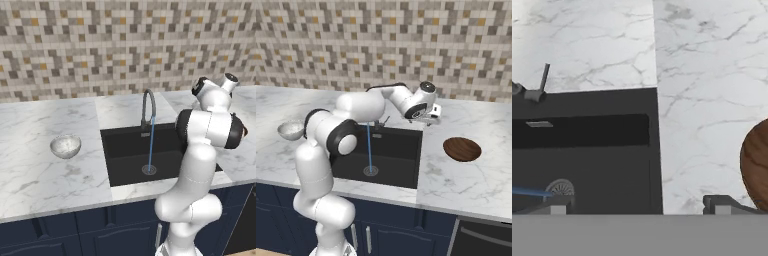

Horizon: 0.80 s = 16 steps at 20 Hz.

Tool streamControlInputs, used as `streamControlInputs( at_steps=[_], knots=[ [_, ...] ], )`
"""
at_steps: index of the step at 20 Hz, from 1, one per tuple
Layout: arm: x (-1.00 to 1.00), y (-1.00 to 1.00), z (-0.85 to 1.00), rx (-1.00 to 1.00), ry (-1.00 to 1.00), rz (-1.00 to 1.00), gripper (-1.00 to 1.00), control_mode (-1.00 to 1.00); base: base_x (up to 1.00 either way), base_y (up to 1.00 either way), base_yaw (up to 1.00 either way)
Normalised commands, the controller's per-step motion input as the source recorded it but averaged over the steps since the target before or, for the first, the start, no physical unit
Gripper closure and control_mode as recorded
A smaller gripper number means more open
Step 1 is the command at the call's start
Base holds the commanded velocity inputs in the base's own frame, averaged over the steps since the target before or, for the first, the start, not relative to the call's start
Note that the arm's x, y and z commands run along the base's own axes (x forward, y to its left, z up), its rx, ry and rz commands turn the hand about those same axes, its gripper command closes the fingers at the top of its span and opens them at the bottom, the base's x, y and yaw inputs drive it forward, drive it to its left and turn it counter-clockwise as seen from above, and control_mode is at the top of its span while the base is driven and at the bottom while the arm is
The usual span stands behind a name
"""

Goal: Rinse each bowl for a few seconds and place them down in the sink or on the counter.

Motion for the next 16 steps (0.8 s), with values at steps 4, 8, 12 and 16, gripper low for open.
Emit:
streamControlInputs(
  at_steps=[4,8,12,16],
  knots=[
    [-0.19,-0.23,-0.1,-0.14,0.13,0.05,-1.0,-1.0,0.0,0.0,0.0],
    [-0.1,-0.26,-0.1,-0.07,0.11,0.07,-1.0,-1.0,0.0,0.0,0.0],
    [-0.01,-0.28,-0.11,0.0,0.09,0.04,-1.0,-1.0,0.0,0.0,0.0],
    [-0.01,-0.29,-0.06,0.0,0.08,0.02,-1.0,-1.0,0.0,0.0,0.0]
  ],
)
